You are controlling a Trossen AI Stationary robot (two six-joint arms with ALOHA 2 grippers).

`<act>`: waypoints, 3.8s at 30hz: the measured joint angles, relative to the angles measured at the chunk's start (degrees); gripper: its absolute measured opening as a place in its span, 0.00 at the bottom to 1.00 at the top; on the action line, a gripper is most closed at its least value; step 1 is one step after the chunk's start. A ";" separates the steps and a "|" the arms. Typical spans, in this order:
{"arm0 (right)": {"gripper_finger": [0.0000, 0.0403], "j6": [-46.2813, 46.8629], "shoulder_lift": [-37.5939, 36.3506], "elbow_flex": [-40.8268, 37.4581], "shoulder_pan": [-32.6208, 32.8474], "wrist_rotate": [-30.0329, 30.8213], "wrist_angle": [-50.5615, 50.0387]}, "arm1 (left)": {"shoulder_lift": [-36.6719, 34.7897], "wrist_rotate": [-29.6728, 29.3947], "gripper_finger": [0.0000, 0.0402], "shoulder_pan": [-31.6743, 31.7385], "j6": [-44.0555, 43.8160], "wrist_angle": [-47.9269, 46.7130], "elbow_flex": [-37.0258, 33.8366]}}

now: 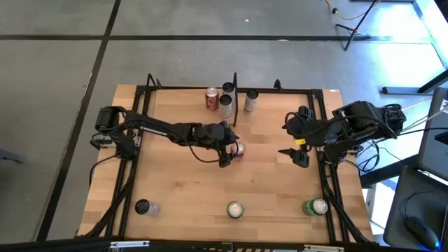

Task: Place canned beverage on shelf
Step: Put the red white soda can on the shelf aligned with the other red white soda can, then put the left green soda can on the shelf

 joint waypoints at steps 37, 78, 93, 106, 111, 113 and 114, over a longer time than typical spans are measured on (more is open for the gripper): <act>0.96 0.37 0.31 0.00 -0.18 6.59 -0.03 | -19.80 -7.29 0.62 2.29 -3.13 -24.45 -0.04; 0.96 3.39 0.28 0.00 -0.16 10.84 0.10 | -16.45 9.59 0.64 31.56 0.99 1.16 -16.52; 0.96 3.56 0.28 0.00 -0.16 10.43 0.05 | -16.84 9.23 0.84 29.90 -0.28 0.06 -16.57; 0.96 3.56 0.28 0.00 -0.16 8.06 0.05 | -29.52 10.05 0.84 29.32 -0.20 -0.77 -16.57; 0.96 3.55 0.28 0.00 -0.16 6.88 3.29 | -34.92 8.11 0.84 27.61 -2.29 0.54 -16.57; 0.96 3.15 0.26 0.00 -0.16 6.89 5.49 | -36.62 7.14 0.84 26.62 -5.69 0.91 -16.57; 0.96 3.07 0.28 0.00 -0.16 6.91 6.18 | -37.37 7.34 0.84 26.15 -6.43 1.69 -16.57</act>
